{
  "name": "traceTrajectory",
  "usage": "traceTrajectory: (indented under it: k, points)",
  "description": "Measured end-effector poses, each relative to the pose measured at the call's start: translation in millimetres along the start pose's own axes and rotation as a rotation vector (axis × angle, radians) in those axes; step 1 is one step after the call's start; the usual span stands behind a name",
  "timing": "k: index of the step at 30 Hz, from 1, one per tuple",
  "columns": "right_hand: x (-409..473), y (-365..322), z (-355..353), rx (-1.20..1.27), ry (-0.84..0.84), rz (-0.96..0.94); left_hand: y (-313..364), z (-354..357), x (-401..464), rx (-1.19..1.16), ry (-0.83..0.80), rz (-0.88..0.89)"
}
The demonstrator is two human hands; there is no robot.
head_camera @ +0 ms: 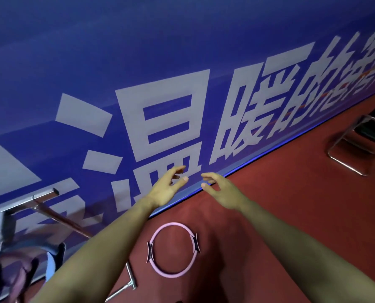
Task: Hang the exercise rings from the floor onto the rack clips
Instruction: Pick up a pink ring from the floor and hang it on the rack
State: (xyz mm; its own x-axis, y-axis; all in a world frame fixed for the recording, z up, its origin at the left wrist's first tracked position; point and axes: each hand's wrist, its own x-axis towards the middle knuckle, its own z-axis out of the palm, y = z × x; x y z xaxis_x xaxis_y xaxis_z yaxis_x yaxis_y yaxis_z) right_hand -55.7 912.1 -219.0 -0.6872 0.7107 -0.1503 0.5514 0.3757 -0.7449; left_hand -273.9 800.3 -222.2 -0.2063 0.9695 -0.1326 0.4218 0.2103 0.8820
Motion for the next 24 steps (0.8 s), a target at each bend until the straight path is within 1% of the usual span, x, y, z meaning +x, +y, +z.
traceTrajectory:
  k: [3, 6, 9, 11, 14, 17, 20, 24]
  points:
    - [29.5, 4.6, -4.2, -0.037, -0.051, -0.034, -1.6, -1.7, 17.6, -0.023, 0.027, -0.019]
    - [62.8, 11.2, -3.2, -0.042, -0.117, -0.069, -9.1, -6.1, 30.4, -0.049, 0.093, -0.062]
    - [96.5, 19.2, 3.9, -0.063, -0.218, -0.117, -20.4, -8.1, 32.7, -0.051, 0.158, -0.130]
    - [117.1, 26.5, 10.6, -0.050, -0.267, -0.148, -28.4, -6.5, 30.9, -0.054, 0.213, -0.183]
    - [142.5, 33.2, 21.4, -0.053, -0.390, -0.217, -38.8, 3.4, 27.2, -0.077, 0.336, -0.255]
    - [160.6, 39.0, 39.4, -0.095, -0.509, -0.293, -50.4, 20.1, 24.8, -0.107, 0.447, -0.316]
    - [168.0, 52.4, 66.7, -0.117, -0.572, -0.343, -73.4, 43.2, 17.6, -0.147, 0.513, -0.367]
    - [164.9, 92.3, 116.5, -0.144, -0.672, -0.323, -122.6, 82.9, 2.6, -0.243, 0.589, -0.449]
